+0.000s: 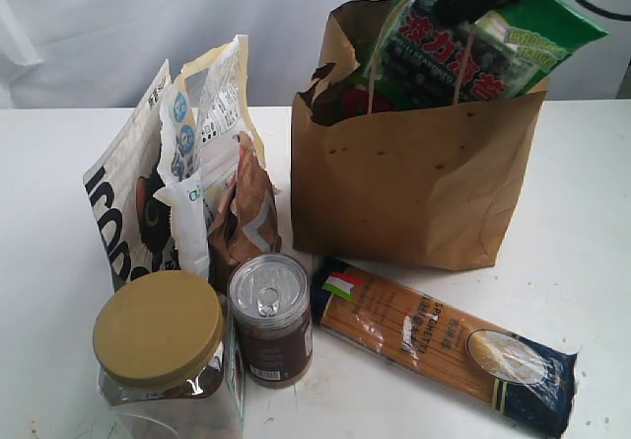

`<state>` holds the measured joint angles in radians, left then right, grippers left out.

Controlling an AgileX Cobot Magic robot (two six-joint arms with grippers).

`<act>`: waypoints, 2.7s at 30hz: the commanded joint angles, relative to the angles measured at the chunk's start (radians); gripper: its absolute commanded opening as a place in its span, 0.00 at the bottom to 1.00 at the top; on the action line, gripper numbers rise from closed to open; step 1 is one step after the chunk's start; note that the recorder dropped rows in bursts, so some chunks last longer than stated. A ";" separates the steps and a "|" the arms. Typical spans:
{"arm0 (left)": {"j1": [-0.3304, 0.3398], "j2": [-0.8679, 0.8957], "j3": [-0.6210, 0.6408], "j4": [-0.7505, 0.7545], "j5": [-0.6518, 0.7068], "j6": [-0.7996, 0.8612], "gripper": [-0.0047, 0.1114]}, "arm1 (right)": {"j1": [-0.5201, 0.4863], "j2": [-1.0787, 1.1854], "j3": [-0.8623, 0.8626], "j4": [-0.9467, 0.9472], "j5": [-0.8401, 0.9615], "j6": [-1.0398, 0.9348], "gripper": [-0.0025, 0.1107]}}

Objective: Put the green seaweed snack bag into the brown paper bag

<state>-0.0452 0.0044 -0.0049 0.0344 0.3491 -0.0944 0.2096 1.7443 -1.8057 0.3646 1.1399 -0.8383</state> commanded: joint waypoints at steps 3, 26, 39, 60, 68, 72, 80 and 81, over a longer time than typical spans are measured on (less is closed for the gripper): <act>-0.005 -0.004 0.005 0.002 -0.009 -0.001 0.04 | 0.018 0.014 -0.005 -0.011 -0.013 0.027 0.03; -0.005 -0.004 0.005 0.002 -0.009 -0.001 0.04 | 0.018 -0.122 -0.007 -0.118 -0.037 0.252 0.57; -0.005 -0.004 0.005 0.002 -0.009 -0.001 0.04 | 0.018 -0.298 -0.003 -0.087 0.081 0.520 0.21; -0.005 -0.004 0.005 0.002 -0.009 -0.001 0.04 | 0.018 -0.811 0.827 0.155 -0.471 0.536 0.02; -0.005 -0.004 0.005 0.002 -0.009 -0.001 0.04 | 0.018 -0.946 1.065 0.166 -0.590 0.528 0.02; -0.005 -0.004 0.005 0.002 -0.009 -0.001 0.04 | 0.018 -0.984 1.089 0.166 -0.582 0.530 0.02; -0.005 -0.004 0.005 0.002 -0.009 -0.001 0.04 | 0.018 -0.996 1.089 0.161 -0.694 0.528 0.02; -0.005 -0.004 0.005 0.002 -0.009 -0.001 0.04 | 0.018 -0.996 1.089 0.150 -0.708 0.528 0.02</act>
<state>-0.0452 0.0044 -0.0049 0.0344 0.3491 -0.0944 0.2270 0.7556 -0.7187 0.5250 0.4878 -0.2985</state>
